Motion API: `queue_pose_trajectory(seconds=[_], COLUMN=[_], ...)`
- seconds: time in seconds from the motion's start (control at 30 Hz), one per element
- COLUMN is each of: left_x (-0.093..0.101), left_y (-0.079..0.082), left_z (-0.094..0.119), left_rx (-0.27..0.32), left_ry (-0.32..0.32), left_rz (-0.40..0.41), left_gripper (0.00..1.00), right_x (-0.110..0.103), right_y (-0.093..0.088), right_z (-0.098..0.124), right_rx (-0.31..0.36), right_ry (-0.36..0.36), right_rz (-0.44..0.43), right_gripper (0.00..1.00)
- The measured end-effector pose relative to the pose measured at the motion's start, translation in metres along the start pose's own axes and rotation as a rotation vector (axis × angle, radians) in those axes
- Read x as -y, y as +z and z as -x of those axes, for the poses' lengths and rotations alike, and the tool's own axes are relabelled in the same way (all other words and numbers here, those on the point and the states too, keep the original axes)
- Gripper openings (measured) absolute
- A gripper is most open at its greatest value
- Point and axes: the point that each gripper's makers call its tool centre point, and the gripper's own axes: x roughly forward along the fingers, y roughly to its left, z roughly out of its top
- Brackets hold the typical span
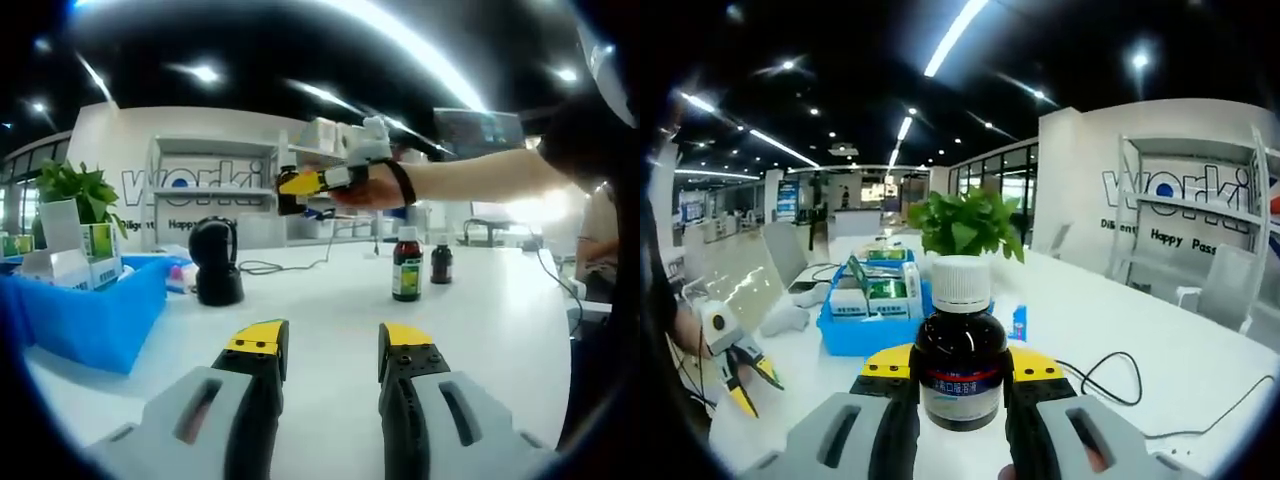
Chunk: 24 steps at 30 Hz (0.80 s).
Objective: Rotate the medicine bottle to make it face forward pick up the medicine bottle inspect the drug traceability code place the medicine on the table
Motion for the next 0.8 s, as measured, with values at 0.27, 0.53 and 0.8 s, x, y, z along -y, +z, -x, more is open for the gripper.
queue_pose_trajectory(seconds=[0.27, 0.53, 0.8], left_x=[-0.001, -0.002, -0.002], left_y=[-0.001, -0.001, -0.002], left_z=[0.0, -0.001, -0.001], left_rx=[-0.002, -0.005, -0.007], left_ry=[0.002, 0.006, 0.007], left_rz=[0.0, 0.003, 0.001], left_gripper=[0.27, 0.27, 0.27], right_x=[0.002, 0.01, 0.012], right_y=[-0.017, -0.027, -0.035], right_z=[-0.01, -0.017, -0.021], right_rx=[-0.024, -0.012, -0.019], right_ry=[0.019, 0.025, 0.036], right_rz=[-0.007, -0.015, 0.0], right_gripper=[0.28, 0.28, 0.28])
